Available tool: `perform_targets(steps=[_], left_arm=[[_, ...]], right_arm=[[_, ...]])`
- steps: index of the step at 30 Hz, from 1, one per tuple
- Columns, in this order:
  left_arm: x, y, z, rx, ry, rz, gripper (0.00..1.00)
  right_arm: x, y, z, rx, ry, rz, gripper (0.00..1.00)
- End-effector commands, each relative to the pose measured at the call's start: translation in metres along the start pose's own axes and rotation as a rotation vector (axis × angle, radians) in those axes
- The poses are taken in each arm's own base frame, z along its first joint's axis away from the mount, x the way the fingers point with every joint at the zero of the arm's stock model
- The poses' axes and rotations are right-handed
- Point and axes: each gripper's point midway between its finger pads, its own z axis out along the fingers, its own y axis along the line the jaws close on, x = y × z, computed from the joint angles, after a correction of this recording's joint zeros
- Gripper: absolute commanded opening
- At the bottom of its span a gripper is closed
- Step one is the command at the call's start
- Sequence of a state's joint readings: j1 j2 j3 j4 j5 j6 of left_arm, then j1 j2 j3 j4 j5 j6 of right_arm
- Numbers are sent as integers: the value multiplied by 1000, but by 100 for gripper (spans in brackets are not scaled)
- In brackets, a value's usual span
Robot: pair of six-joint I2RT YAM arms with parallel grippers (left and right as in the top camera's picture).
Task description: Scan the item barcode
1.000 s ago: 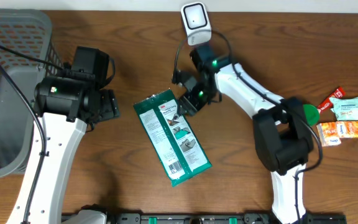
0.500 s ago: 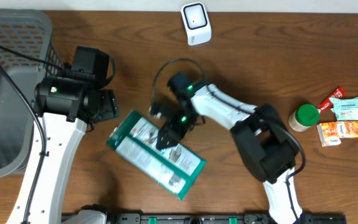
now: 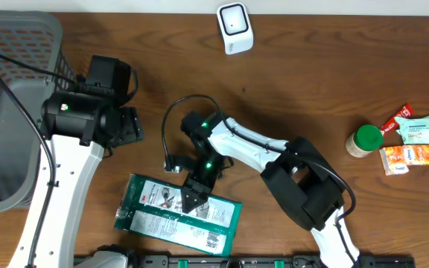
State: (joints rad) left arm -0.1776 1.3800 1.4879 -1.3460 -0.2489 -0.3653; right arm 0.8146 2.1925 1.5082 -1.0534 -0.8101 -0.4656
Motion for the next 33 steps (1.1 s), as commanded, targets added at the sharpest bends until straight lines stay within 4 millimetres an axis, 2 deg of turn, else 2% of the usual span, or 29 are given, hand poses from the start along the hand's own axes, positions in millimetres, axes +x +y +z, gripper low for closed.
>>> perform_targets(steps=[1, 7, 13, 18, 28, 30, 33], left_arm=[[-1, 2, -1, -6, -4, -1, 88], [-1, 2, -1, -6, -4, 0, 87], [-1, 2, -1, -6, -4, 0, 88], [-1, 2, -1, -6, -4, 0, 88], [-1, 2, -1, -6, -4, 0, 88], [-1, 2, -1, -6, -4, 0, 88], [-1, 2, -1, -6, -4, 0, 88]], right_arm=[[1, -18, -11, 18, -32, 7, 78], [-10, -45, -33, 60, -130, 2, 76], [-11, -48, -33, 71, -133, -5, 76], [-10, -36, -17, 55, -95, -5, 75], [4, 4, 24, 9, 39, 5, 70], [8, 11, 30, 1, 65, 6, 66], [13, 21, 35, -18, 98, 13, 51]])
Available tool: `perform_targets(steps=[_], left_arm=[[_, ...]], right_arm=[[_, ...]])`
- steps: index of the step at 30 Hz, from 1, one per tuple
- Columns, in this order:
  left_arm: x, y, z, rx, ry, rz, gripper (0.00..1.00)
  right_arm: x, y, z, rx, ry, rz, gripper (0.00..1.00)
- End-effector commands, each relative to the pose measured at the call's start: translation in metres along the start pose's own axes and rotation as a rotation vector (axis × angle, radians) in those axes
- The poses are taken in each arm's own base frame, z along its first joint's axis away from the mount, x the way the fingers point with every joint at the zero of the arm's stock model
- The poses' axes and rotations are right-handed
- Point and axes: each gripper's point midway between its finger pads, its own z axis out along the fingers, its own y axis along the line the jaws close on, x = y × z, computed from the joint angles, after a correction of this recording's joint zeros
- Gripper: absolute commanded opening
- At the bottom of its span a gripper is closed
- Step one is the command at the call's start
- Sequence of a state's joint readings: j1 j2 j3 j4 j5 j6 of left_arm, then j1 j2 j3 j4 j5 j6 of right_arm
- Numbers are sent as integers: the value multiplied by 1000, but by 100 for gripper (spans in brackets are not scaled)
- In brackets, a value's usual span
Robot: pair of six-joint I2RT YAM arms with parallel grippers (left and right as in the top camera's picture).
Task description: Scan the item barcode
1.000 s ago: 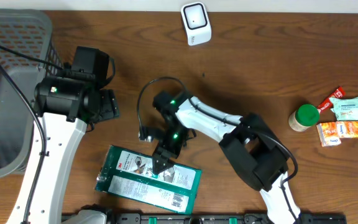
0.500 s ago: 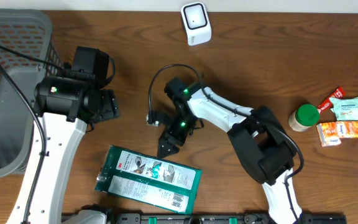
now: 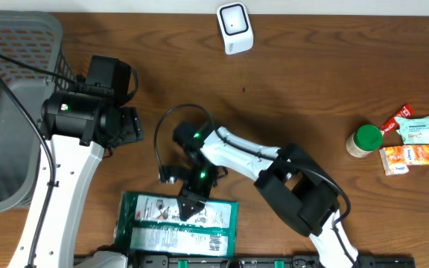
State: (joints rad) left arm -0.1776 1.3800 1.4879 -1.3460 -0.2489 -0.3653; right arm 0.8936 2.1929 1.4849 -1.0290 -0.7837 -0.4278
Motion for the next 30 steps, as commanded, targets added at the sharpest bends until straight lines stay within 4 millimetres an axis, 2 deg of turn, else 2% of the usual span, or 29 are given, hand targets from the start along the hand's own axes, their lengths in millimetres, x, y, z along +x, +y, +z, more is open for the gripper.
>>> perform_targets(steps=[1, 8, 18, 23, 25, 30], left_arm=[[-1, 2, -1, -6, -4, 0, 88], [-1, 2, -1, -6, -4, -1, 88], [-1, 2, -1, -6, -4, 0, 88], [-1, 2, -1, -6, -4, -1, 88], [-1, 2, -1, -6, -4, 0, 88], [-1, 2, -1, -6, -4, 0, 88]], right_arm=[[8, 10, 11, -39, 39, 33, 48], [14, 21, 17, -61, 76, 34, 43], [14, 23, 19, -61, 81, 22, 7], [14, 23, 19, -61, 81, 22, 6], [14, 23, 19, -61, 81, 22, 1], [14, 23, 19, -61, 80, 21, 1]])
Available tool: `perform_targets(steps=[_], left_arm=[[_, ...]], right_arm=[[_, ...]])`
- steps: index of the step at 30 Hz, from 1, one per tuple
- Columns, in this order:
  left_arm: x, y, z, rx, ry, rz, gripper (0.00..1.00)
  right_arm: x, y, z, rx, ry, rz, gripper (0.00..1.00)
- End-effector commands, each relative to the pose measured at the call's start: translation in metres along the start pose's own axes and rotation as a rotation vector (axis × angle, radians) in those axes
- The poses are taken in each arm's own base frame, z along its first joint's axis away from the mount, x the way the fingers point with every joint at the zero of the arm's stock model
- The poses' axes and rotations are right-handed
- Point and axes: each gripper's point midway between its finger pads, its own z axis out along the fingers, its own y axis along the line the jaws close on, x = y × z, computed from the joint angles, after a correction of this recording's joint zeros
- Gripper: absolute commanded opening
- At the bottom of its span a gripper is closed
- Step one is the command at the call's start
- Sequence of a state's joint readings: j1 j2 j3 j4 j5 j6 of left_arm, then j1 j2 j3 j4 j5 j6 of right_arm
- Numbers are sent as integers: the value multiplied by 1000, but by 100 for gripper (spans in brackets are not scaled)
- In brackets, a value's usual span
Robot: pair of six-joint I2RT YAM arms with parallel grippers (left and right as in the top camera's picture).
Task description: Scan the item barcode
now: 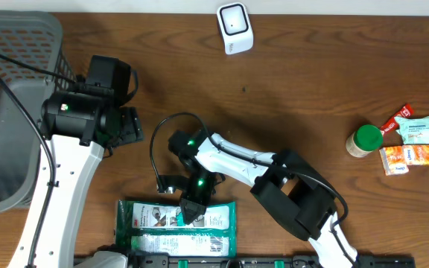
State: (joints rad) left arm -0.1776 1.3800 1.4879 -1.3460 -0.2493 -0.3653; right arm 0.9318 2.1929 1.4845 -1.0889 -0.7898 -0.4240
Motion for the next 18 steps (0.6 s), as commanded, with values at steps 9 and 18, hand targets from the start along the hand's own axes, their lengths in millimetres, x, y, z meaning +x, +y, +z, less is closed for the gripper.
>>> perform_targets(steps=[9, 18], left_arm=[[-1, 2, -1, -6, -3, 0, 88], [-1, 2, -1, -6, -4, 0, 88]], right_arm=[[2, 6, 9, -31, 13, -4, 1], [1, 6, 9, -31, 13, -4, 1]])
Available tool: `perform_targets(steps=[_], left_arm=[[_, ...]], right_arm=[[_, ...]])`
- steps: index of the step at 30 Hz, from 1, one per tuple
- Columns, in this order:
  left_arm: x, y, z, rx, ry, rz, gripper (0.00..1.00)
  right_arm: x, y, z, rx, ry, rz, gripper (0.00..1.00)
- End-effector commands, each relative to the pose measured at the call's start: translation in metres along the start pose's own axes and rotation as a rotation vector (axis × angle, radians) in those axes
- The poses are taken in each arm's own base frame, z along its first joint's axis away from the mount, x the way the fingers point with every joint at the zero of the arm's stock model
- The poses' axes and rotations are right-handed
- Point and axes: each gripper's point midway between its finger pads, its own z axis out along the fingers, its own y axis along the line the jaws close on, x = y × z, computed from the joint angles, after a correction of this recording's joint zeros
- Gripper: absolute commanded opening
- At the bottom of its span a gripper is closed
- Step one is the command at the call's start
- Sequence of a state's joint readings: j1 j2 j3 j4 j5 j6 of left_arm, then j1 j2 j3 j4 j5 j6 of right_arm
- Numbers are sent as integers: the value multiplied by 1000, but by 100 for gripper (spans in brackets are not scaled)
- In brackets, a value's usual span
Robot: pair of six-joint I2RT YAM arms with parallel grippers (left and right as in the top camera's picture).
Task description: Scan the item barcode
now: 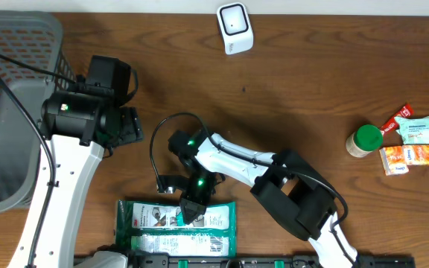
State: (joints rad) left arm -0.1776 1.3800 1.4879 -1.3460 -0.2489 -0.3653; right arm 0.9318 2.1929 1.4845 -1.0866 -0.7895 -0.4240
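Note:
A flat green and white package [162, 231] lies level along the table's front edge, with a barcode [213, 243] showing near its right end. My right gripper [191, 211] points down onto the package's upper middle and its tip touches the package; the jaws' state does not show. The white scanner [234, 28] stands at the far edge, well away from the package. My left gripper [131, 123] hangs over bare table at the left, apart from the package, and its jaws are too dark to read.
A grey mesh basket [21, 45] fills the left side. At the right stand a green-lidded jar [364, 141] and several small snack packets [412, 141]. A black cable [157, 149] loops beside the right arm.
The package first lay tilted, its right end nearer the front edge, with my right gripper's tip on it. Then it lay further left and squarer. Then it sat level along the front edge, gripper still on it, and it stays so now. The left arm has not moved.

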Motion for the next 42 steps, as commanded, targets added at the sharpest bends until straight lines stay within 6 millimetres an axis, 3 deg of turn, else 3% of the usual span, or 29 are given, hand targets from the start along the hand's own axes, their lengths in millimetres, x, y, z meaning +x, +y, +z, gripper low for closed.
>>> perform_targets(steps=[1, 29, 33, 35, 42], left_arm=[[-1, 2, -1, -6, -4, 0, 88], [-1, 2, -1, -6, -4, 0, 88], [-1, 2, -1, -6, -4, 0, 88], [-1, 2, -1, -6, -4, 0, 88], [-1, 2, -1, -6, -4, 0, 88]], right_arm=[[2, 6, 9, -33, 14, -2, 1], [2, 6, 9, -32, 14, -2, 1], [2, 6, 9, -33, 16, 0, 7], [3, 6, 9, -33, 17, 1, 1], [0, 7, 3, -30, 5, 2, 1]])
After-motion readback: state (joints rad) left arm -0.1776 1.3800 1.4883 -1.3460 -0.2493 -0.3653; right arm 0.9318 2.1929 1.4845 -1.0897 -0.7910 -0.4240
